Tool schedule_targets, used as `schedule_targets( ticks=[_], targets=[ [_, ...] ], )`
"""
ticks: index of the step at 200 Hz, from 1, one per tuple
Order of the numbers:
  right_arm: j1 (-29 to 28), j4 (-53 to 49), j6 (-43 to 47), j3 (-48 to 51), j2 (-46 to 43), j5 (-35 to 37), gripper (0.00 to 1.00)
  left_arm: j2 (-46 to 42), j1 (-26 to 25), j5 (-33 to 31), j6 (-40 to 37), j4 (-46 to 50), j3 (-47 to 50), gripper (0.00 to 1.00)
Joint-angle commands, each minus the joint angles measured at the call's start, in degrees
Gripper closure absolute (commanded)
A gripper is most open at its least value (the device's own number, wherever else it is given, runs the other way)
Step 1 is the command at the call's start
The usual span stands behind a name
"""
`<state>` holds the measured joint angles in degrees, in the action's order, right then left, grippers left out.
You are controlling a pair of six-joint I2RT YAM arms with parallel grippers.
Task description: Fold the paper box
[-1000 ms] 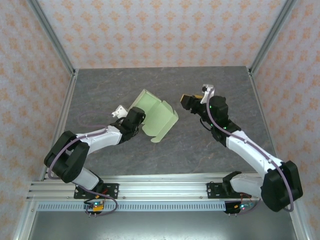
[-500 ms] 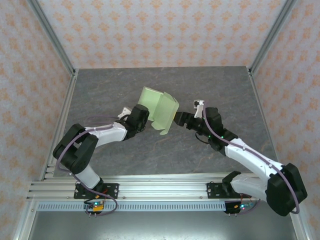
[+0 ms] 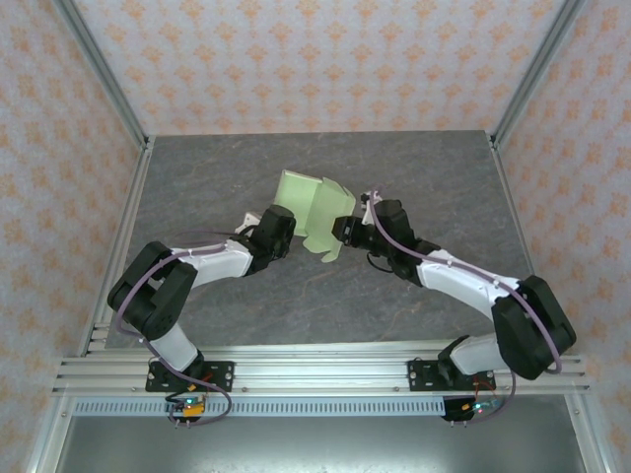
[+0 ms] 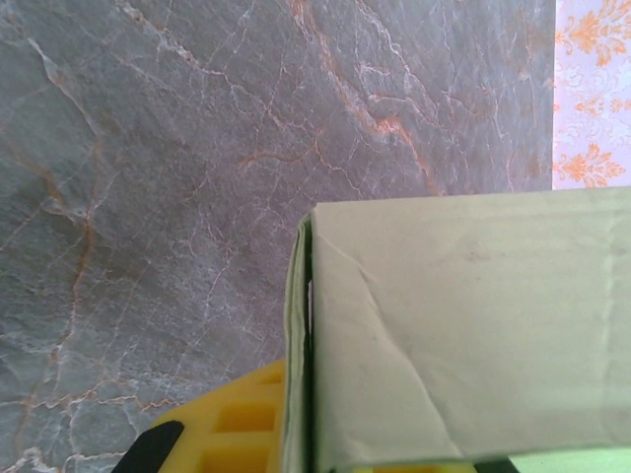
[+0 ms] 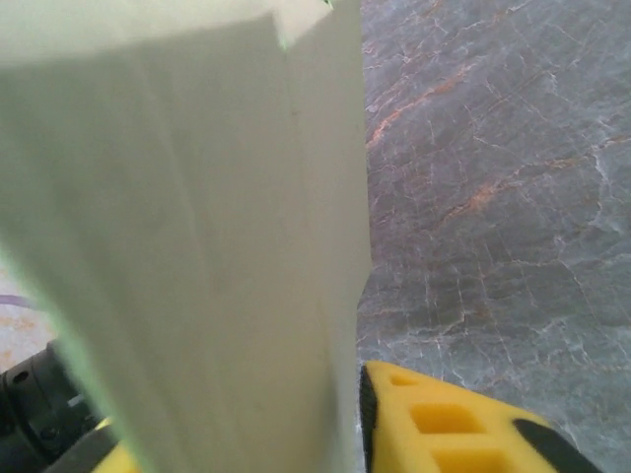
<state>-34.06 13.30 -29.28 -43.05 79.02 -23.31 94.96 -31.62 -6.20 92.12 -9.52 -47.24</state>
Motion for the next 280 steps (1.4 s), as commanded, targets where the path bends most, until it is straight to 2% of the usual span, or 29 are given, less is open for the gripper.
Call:
schedule_targets(
  ticks=[1,20,32,39,60,74,90,103,122,140,163,191,204,224,237,280],
  targets=[
    [-0.44,0.94,2.07,-3.42,1.29,1.62,0.83,0.14,-0.47,0.39,-0.21,-4.18,-0.27,0.89],
    [-0.39,-5.87,9.81,-6.59,1.49,3.65,0.94,-0.94,-0.4,1.64,-3.17,-5.83,0.4,0.54],
    [-0.17,-10.26,15.79,-8.59,1.24,4.86,1.0,-2.26,-0.36,2.6,-5.52,-7.62,1.68,0.41],
    [0.0,-11.97,18.91,-9.43,1.17,5.54,1.0,-3.32,-0.26,3.27,-6.78,-7.83,2.3,0.35],
    [1.83,-15.21,25.86,-11.1,0.43,5.28,1.0,-7.8,0.06,5.7,-10.64,-4.82,3.79,0.27],
    [3.12,-18.97,33.69,-12.54,0.3,4.39,1.0,-11.88,-0.01,6.65,-13.99,-1.3,4.47,0.21],
    [4.0,-23.21,41.83,-14.52,0.26,7.94,1.0,-17.28,0.06,7.69,-19.85,4.41,4.32,0.15],
    [5.19,-24.52,47.43,-14.86,-0.59,8.29,1.0,-21.64,0.0,7.42,-27.6,9.68,3.02,0.13],
    [6.98,-23.88,56.11,-13.65,-2.83,6.8,1.0,-26.16,0.49,5.37,-42.45,17.88,-0.71,0.02],
    [9.14,-24.83,62.16,-13.65,-4.42,3.78,1.0,-27.8,3.69,8.7,-55.9,20.04,-3.16,0.0],
    [10.72,-30.48,73.56,-14.23,-5.95,-1.55,1.0,-26.25,11.39,28.95,-68.51,18.38,-5.3,0.0],
    [11.25,-46.36,90.04,-18.33,-5.96,-10.4,1.0,-22.09,12.1,42.23,-84.7,28.63,-12.59,0.0],
    [11.24,-47.78,93.8,-18.44,-6.57,-13.06,1.0,-20.32,12.09,48.35,-88.51,31.45,-14.11,0.0],
    [11.29,-44.97,92.12,-17.73,-7.86,-15.06,1.0,-17.88,12.13,58.32,-89.29,29.57,-13.13,0.0],
    [11.28,-44.92,91.94,-17.89,-7.91,-15.25,1.0,-17.3,11.89,60.5,-89.96,28.54,-11.77,0.0],
    [11.22,-46.7,92.3,-18.71,-7.77,-15.27,0.99,-17.91,11.14,57.16,-91.7,25.97,-7.85,0.0]
  ],
)
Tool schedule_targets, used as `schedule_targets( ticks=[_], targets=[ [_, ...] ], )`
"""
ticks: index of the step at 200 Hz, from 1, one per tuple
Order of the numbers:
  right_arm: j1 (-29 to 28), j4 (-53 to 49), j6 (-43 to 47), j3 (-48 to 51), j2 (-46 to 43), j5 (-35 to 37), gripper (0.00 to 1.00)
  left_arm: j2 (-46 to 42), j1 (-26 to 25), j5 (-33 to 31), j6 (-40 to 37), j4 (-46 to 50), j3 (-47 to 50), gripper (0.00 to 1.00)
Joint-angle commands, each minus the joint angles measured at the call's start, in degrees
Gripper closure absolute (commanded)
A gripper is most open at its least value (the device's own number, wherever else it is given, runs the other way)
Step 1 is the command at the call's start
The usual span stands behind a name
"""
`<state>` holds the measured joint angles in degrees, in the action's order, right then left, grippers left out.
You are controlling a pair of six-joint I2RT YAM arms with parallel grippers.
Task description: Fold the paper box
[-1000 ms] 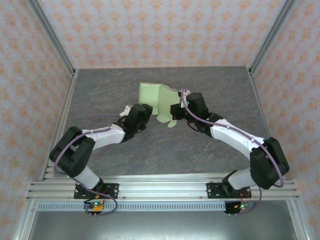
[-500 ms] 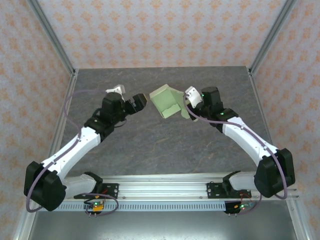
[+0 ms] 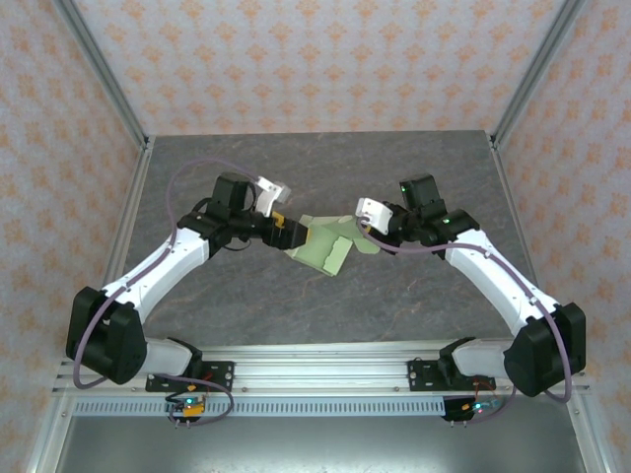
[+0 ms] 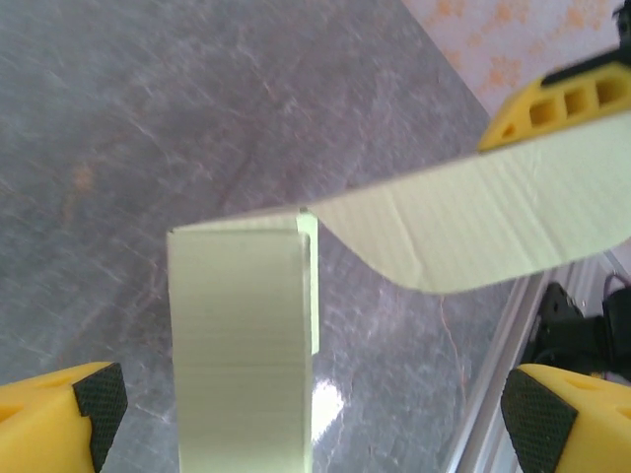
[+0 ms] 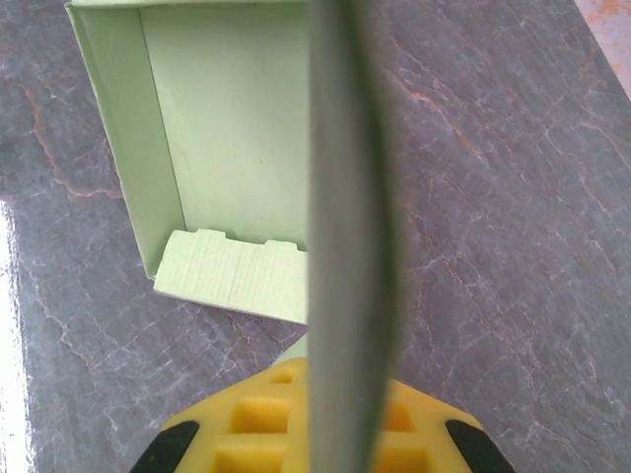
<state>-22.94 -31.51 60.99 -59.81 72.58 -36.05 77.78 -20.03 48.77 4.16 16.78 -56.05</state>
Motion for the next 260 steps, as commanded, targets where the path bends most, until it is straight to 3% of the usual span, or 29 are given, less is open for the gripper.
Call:
schedule_targets(
  ticks=[1,42,83,106,125,157,173,197,226,260],
  targets=[
    [0.09,-1.94,1.99,-1.96,-1.31,-2.53,0.99,-0.72,-0.44,2.11,-3.73,-0.25,0.95,0.0],
    [0.1,-1.16,0.89,-2.15,-1.21,-4.17,0.98,0.93,-1.35,-1.79,-6.61,3.07,-0.88,0.07],
    [0.14,-0.63,-0.06,-2.12,-1.27,-5.18,0.98,1.83,-1.65,-3.54,-6.39,2.19,-0.8,0.19],
    [0.17,-0.3,-0.07,-1.92,-1.47,-5.7,0.98,2.11,-1.76,-4.08,-6.29,1.78,-0.82,0.35],
    [0.16,-0.21,-0.26,-2.15,-1.47,-5.76,0.98,2.06,-1.76,-3.24,-5.28,0.72,-1.09,0.54],
    [0.11,1.84,-2.2,-1.95,-1.17,-6.02,0.97,1.86,-1.72,-1.7,-2.31,-2.37,-0.96,0.67],
    [0.16,4.42,-4.27,-1.13,-1.3,-5.84,0.89,1.97,-1.76,-1.81,-0.27,-4.04,-0.65,0.67],
    [0.3,10.18,-9.41,0.99,-2.75,-4.03,0.6,2.22,-1.76,-3.34,3.47,-6.37,-0.09,0.67],
    [2.16,20.9,-18.91,5.86,-6.24,-0.63,0.45,3.15,-1.61,-6.29,9.41,-10.53,0.74,0.68],
    [6.37,42.03,-42.71,15.63,-12.81,7.27,0.33,4.14,-1.39,-10.7,19.49,-17.04,1.47,0.68]
  ],
)
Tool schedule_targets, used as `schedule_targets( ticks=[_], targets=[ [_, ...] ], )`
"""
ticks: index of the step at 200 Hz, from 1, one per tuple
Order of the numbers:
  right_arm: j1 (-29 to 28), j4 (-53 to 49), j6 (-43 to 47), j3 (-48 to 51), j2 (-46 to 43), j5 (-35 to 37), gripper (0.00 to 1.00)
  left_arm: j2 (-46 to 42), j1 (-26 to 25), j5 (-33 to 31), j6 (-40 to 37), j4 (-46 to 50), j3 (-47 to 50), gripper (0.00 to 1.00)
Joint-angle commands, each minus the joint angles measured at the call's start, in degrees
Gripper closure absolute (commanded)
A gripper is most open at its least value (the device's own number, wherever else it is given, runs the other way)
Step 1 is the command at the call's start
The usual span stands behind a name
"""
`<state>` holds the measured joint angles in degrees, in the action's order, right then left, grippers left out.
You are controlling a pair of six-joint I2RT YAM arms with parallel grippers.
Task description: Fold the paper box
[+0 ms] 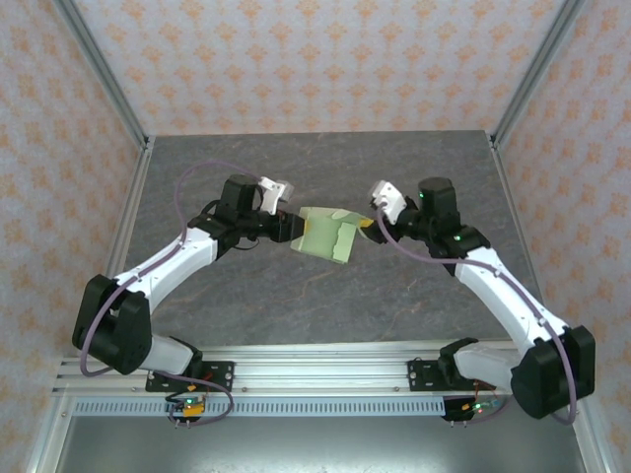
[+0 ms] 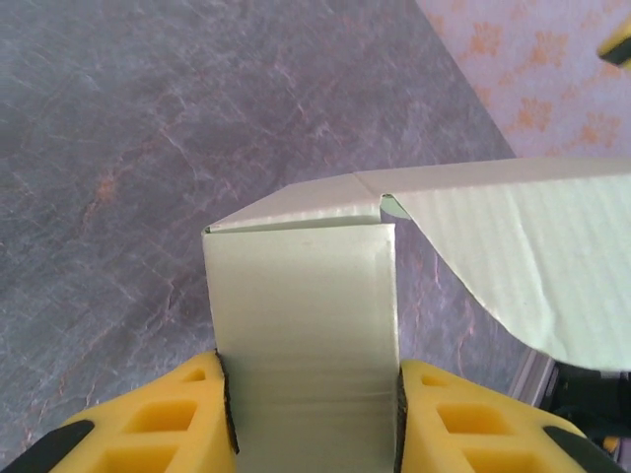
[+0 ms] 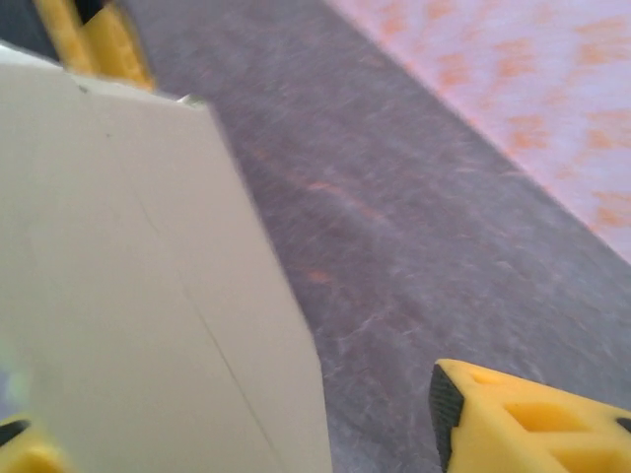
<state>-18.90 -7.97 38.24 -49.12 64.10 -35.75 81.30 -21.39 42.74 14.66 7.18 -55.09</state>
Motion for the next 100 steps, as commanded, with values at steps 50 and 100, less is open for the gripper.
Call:
schedule_targets(
  ticks=[50,100],
  targets=[
    [2.74,17.19,-50.51,8.87,-7.84,16.08,0.34,-0.36,-0.04,-13.55,17.49,-8.11,-1.96,0.7],
    [-3.71,12.9,-49.43,11.71,-4.23,10.16,0.45,1.87,0.03,-13.11,24.89,-4.84,-5.2,0.69]
  ],
)
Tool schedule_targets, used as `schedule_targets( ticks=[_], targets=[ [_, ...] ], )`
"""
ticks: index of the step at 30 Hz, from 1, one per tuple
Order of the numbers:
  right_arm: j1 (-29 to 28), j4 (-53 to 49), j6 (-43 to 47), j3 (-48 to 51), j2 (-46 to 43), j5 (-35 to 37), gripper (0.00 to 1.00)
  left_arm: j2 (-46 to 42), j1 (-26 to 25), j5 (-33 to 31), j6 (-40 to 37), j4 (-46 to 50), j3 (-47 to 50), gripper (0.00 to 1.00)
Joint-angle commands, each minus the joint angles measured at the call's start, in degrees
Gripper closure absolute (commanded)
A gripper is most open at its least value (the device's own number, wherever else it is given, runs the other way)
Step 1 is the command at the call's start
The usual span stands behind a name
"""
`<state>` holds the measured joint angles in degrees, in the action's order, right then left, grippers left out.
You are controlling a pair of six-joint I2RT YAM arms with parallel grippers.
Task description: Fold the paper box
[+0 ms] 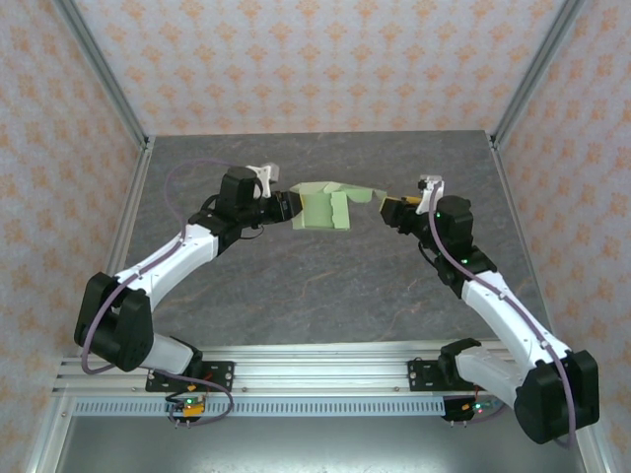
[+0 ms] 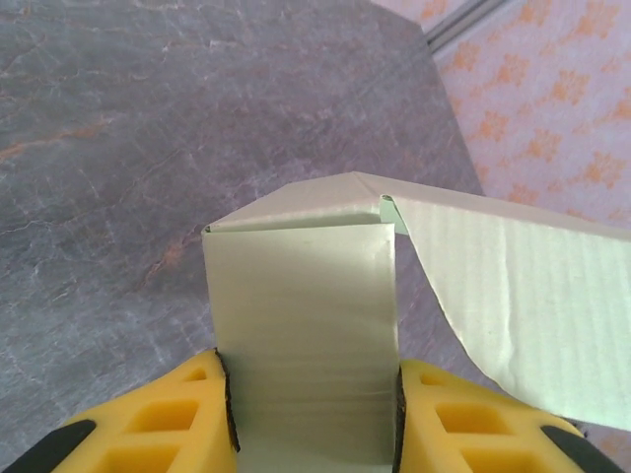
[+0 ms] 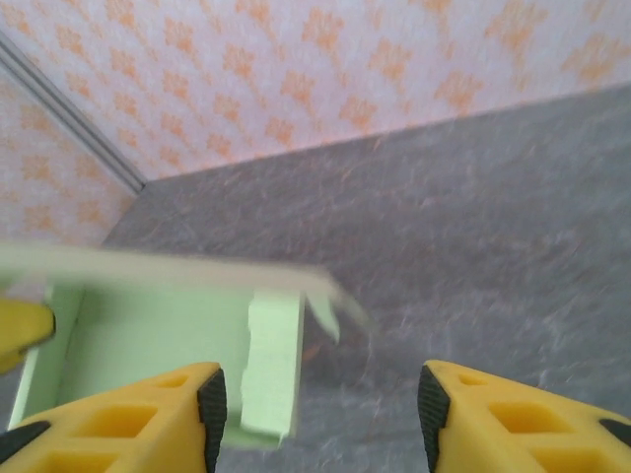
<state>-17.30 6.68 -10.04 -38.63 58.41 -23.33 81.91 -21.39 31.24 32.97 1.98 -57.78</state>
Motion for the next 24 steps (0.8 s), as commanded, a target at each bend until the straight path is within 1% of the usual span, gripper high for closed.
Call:
schedule_targets(
  ticks=[1,3,5,7,10,12,14,16,19,21,24],
  targets=[
    [-5.61,-1.79,-0.91,1.25,1.54,-2.25,0.45,1.34,0.03,-1.57,6.8,0.33,-2.51,0.69],
    [-7.96,-1.36,0.36,1.87,2.72,-2.46,0.45,2.14,0.12,-1.19,9.02,0.89,-2.93,0.69],
    [-9.3,1.38,-0.4,3.12,4.05,-2.68,0.44,2.7,0.08,-0.99,9.96,1.06,-3.12,0.69],
    [-9.33,3.39,-1.37,2.93,6.09,-1.75,0.43,3.08,0.04,1.03,9.39,-0.5,-2.96,0.69],
    [-9.26,0.79,-0.95,-2.37,11.36,0.77,0.43,2.91,-0.22,3.51,6.6,-1.16,-3.5,0.69],
    [-8.95,-1.86,-2.6,-7.39,16.48,2.87,0.47,2.49,-0.49,4.18,5.08,-0.79,-3.98,0.69],
    [-8.56,-2.77,-3.4,-10.73,21.05,2.87,0.52,2.0,-0.78,4.74,4.91,-1.37,-4.22,0.69],
    [-8.6,-3.75,-3.14,-13.38,24.33,3.49,0.53,1.59,-1.31,4.77,5.0,-1.96,-4.48,0.69],
    [-8.18,-5.61,-2.53,-16.51,27.06,5.44,0.53,1.71,-2.34,5.41,3.58,-0.77,-5.9,0.69],
    [-7.65,-7.34,-2.59,-18.6,28.29,7.45,0.56,1.55,-2.91,5.32,1.9,0.55,-6.47,0.69],
    [-6.94,-10.65,-2.14,-21.1,29.39,9.07,0.59,0.98,-3.08,4.9,2.2,-0.54,-5.55,0.7]
  ],
)
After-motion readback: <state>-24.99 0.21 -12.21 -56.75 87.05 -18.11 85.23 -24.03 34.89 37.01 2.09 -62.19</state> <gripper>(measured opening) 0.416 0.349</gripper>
